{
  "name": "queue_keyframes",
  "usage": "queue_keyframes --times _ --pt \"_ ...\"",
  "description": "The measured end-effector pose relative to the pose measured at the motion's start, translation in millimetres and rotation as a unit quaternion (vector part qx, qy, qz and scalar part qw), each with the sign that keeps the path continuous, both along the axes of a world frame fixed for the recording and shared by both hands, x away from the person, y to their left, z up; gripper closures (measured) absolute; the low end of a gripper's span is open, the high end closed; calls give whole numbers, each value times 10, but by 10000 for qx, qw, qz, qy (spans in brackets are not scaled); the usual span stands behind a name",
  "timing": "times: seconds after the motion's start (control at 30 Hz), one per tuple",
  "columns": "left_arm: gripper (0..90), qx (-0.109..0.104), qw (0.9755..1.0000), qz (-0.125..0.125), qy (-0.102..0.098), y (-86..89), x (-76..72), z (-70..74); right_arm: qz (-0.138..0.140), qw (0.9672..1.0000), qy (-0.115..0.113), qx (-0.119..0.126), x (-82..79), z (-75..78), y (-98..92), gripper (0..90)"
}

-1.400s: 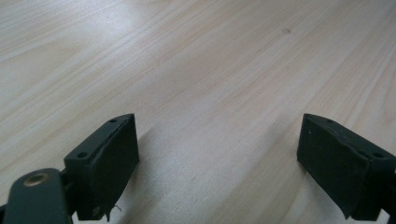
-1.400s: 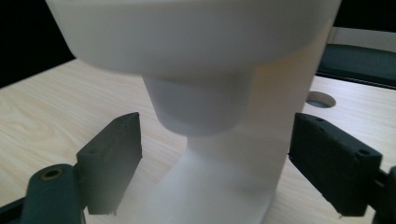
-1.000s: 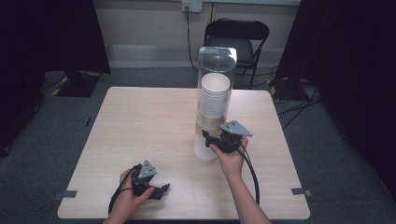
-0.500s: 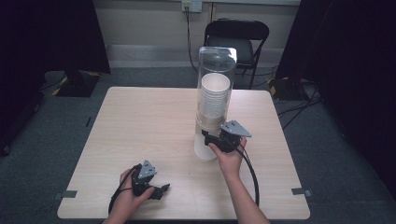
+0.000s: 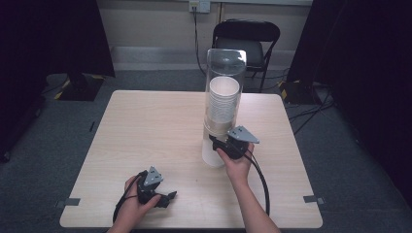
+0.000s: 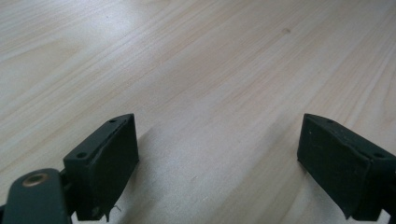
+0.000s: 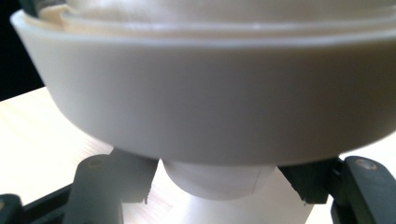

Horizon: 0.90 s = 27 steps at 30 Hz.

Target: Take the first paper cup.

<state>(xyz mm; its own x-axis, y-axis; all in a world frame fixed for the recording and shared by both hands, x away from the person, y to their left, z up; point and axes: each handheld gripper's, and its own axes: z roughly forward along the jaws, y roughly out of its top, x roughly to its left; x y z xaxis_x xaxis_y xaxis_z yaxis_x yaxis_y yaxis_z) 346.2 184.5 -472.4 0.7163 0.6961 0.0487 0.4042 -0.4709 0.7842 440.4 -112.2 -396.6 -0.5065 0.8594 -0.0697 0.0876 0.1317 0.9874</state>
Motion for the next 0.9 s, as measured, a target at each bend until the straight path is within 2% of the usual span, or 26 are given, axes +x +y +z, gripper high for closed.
queue_keyframes --times 0.3,0.33,0.5,0.57,0.7,0.77,0.8,0.83,0.9 --pt "119 30 10000 -7 -2 2 0 1 15 9999 -89 58 -7 -49 0 354" --pt "119 -28 10000 -14 -35 -1 3 -8 14 9999 -86 62 -6 -50 1 354" --pt "119 -33 10000 -16 -28 -1 2 -8 25 10000 -74 9 -4 -47 -3 356" --pt "119 30 10000 -8 -1 2 0 2 -17 10000 -68 -38 -6 -44 2 357" --pt "119 -28 10000 -16 -29 -1 3 -7 -3 10000 -61 -39 4 -49 3 359" --pt "119 -16 10000 -16 -23 0 2 -5 3 9998 141 -135 20 -95 -1 365" --pt "119 -20 10000 -16 -25 0 3 -6 -68 9978 482 -442 38 -211 3 367" --pt "119 -14 10000 -19 -25 0 1 -6 -20 9995 279 -138 25 -315 -31 367" --pt "120 -22 10000 -12 -28 -1 1 -6 -11 9997 242 -72 7 -327 -13 366"
